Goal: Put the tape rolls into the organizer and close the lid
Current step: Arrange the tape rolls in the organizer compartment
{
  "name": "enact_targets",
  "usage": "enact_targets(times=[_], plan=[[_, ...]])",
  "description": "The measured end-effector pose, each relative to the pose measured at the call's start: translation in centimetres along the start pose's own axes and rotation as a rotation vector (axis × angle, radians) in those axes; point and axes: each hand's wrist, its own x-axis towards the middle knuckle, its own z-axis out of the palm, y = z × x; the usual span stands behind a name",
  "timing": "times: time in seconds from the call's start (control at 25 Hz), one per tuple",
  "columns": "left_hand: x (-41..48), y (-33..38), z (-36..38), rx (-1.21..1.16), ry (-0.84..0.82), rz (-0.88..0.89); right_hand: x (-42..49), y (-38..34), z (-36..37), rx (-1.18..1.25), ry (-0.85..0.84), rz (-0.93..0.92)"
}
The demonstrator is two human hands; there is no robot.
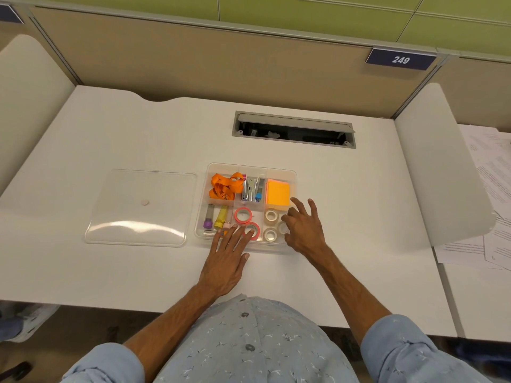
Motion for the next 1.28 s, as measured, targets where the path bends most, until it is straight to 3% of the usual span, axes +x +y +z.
enact_targets(times=[0.48,0.84,1.28], plan=[[0.1,0.0,0.1,0.005,-0.026,-0.009,-0.3,-1.2,-0.1,0.135,0.065,0.127],[0.0,-0.1,0.0,-0.022,-0.014,0.002,0.0,-2.9,0.4,0.345,-0.026,0.208],[0.0,-0.2,0.1,-0.015,0.001,0.007,0.5,-3.8,0.5,0.291,-0.056,0.213]])
